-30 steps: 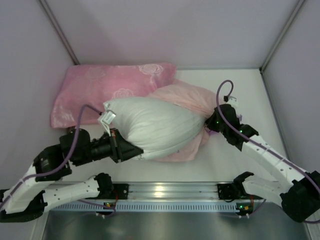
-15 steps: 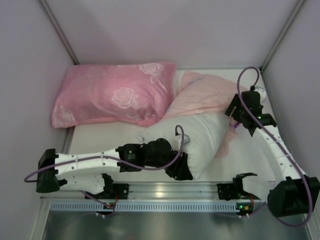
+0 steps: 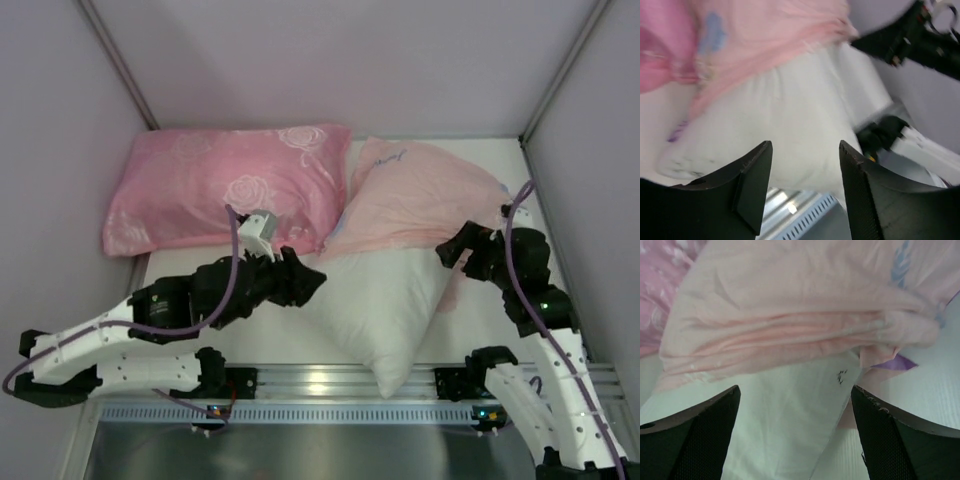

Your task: Remove the pillowcase from the pillow

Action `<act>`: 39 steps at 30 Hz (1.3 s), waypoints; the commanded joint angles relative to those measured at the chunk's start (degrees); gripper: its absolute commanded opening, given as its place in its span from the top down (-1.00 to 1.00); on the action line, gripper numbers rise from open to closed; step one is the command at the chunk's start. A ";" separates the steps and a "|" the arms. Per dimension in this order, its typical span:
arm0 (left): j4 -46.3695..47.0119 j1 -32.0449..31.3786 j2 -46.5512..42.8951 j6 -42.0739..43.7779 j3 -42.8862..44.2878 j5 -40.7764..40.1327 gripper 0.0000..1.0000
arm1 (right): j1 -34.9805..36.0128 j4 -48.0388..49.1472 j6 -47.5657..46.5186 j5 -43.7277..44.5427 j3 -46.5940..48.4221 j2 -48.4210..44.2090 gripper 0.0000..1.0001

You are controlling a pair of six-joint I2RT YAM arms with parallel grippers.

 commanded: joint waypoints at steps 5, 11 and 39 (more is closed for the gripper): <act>-11.05 19.63 20.46 1.81 0.55 -4.36 -0.01 | 0.42 6.84 6.98 -15.50 -12.02 3.69 -0.70; 9.56 23.34 30.38 6.82 -9.73 17.49 0.26 | 0.69 11.92 8.47 -13.49 -13.16 8.69 -0.70; 5.67 21.49 38.28 24.84 14.15 17.60 -0.91 | 0.16 -19.77 0.66 -18.74 8.72 -6.49 -0.76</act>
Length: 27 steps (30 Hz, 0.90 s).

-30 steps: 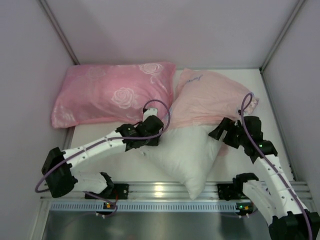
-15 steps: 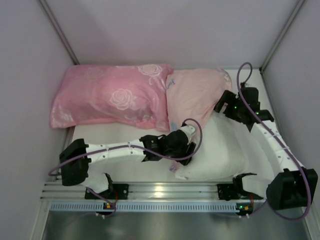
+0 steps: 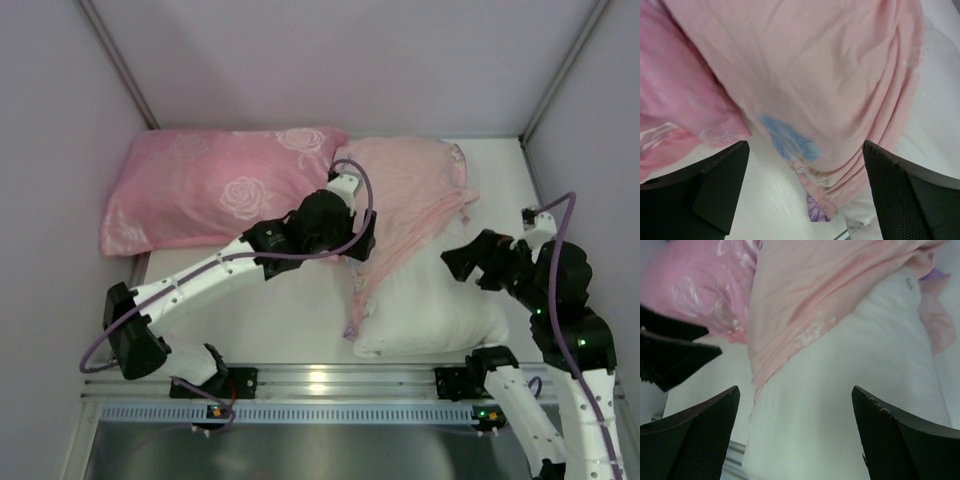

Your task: Remove the pillowcase from the pillow

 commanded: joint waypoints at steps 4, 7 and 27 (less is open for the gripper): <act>-2.88 -0.17 10.28 11.71 9.61 17.06 -0.98 | 1.76 -18.95 0.83 -11.52 1.95 -5.68 -0.75; -0.34 -0.26 12.92 13.64 11.38 24.35 -0.98 | 2.55 -21.59 2.06 -14.49 3.10 -7.18 -0.76; -8.06 2.64 37.45 13.57 36.42 26.83 1.00 | 1.76 -9.74 12.25 -12.08 -18.96 -7.20 -0.78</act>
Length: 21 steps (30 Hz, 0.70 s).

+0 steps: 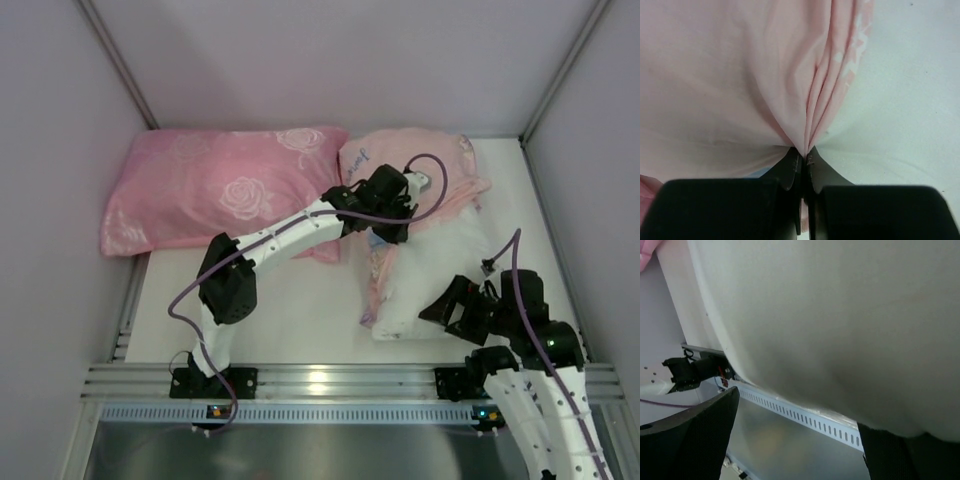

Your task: Remove the pillowcase from the pillow

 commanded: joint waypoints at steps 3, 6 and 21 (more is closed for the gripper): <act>1.48 -0.05 0.64 -0.97 3.38 8.37 1.00 | 0.30 13.95 4.06 9.45 1.61 7.03 -0.81; 3.75 -0.31 -0.32 -2.47 0.67 9.26 1.00 | 0.21 18.16 6.87 16.57 4.16 11.95 -0.84; 9.92 0.04 -1.99 -3.70 -4.80 5.59 1.00 | -0.58 35.94 9.00 38.27 0.02 14.20 1.00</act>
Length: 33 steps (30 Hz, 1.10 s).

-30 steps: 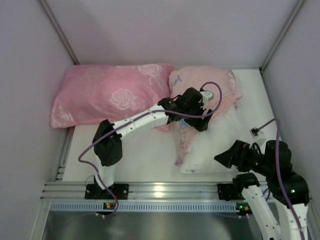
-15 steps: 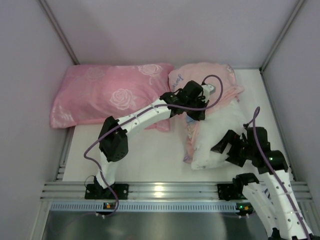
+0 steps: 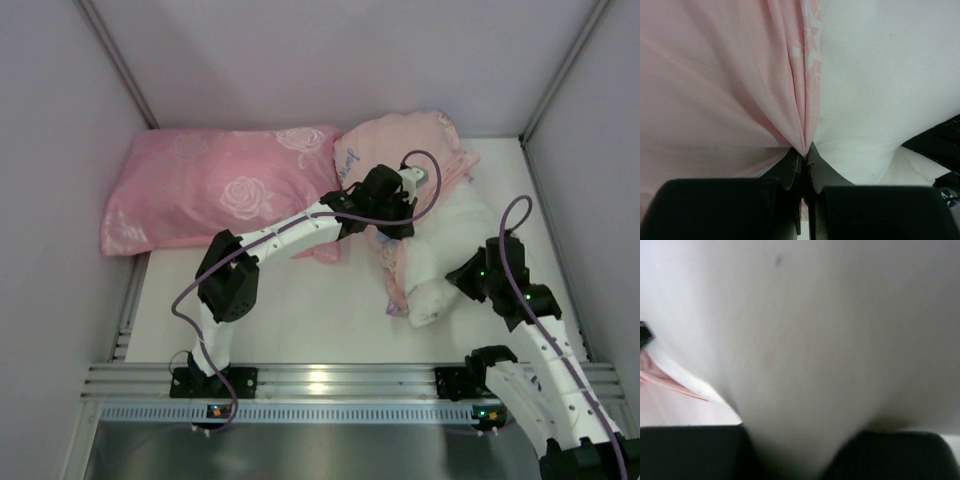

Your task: Remove the pillowcase from the pillow

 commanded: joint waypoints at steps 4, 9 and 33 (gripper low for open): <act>-3.85 1.88 -0.31 -4.09 5.59 -8.76 1.00 | -0.43 5.71 -4.11 17.05 12.57 -8.96 1.00; -9.56 10.04 7.23 -10.06 15.62 -12.29 1.00 | -0.43 -4.31 -6.48 24.16 30.39 -6.77 1.00; 3.23 16.47 -4.59 1.53 -7.28 -11.89 -0.98 | -0.43 -22.87 -20.81 39.04 49.95 -3.51 1.00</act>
